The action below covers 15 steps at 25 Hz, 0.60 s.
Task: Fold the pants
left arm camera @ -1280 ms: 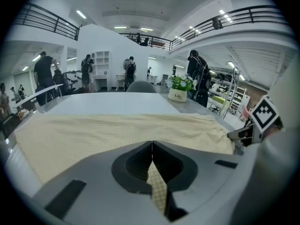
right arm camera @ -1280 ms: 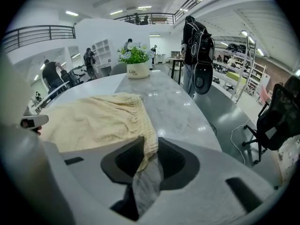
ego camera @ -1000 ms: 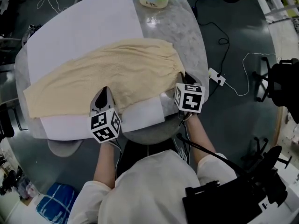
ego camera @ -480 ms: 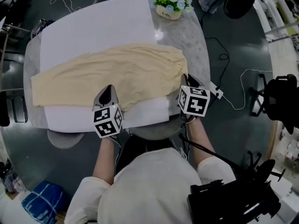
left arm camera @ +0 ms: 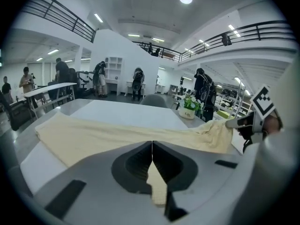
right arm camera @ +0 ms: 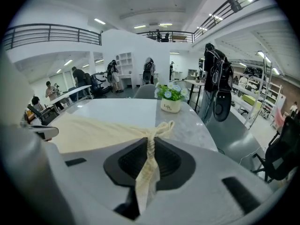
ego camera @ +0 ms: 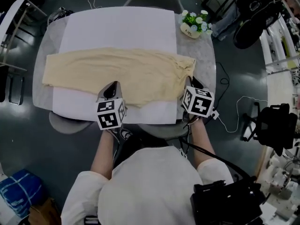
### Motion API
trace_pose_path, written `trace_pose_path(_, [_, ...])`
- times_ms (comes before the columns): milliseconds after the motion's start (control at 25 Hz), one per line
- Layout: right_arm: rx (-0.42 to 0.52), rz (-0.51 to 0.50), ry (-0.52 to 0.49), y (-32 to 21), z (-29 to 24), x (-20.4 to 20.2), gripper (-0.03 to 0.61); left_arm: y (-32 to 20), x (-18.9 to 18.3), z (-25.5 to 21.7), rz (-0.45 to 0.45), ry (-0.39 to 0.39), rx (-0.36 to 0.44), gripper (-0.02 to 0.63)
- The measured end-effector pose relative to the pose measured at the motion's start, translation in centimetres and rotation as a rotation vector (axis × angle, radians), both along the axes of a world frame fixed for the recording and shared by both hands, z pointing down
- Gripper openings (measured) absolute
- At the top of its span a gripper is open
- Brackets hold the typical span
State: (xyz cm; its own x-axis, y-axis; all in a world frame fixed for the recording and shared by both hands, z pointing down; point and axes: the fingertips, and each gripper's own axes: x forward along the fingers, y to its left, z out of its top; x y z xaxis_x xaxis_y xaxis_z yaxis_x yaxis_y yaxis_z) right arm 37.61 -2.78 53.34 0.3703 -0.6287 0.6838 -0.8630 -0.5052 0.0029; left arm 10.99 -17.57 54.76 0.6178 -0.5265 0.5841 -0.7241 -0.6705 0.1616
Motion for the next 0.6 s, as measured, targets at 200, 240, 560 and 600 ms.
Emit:
trace_pose_path(200, [0.03, -0.072, 0.03, -3.2, -2.4, -3.6, 0.038, -1.0, -4.2, -1.7, -0.059, 0.023, 0.02, 0.009])
trace_pose_path(240, [0.034, -0.085, 0.035, -3.8, -2.8, -4.4, 0.038, -1.3, -5.1, -2.0, -0.071, 0.025, 0.022, 0.009])
trace_pose_path(560, [0.059, -0.196, 0.051, -9.2, -5.2, -10.2, 0.038, -3.2, -11.6, -3.4, -0.153, 0.034, 0.035, 0.009])
trace_pose_path(600, [0.062, -0.21, 0.054, -9.9, -5.5, -10.9, 0.038, -3.5, -12.4, -3.5, -0.163, 0.035, 0.036, 0.009])
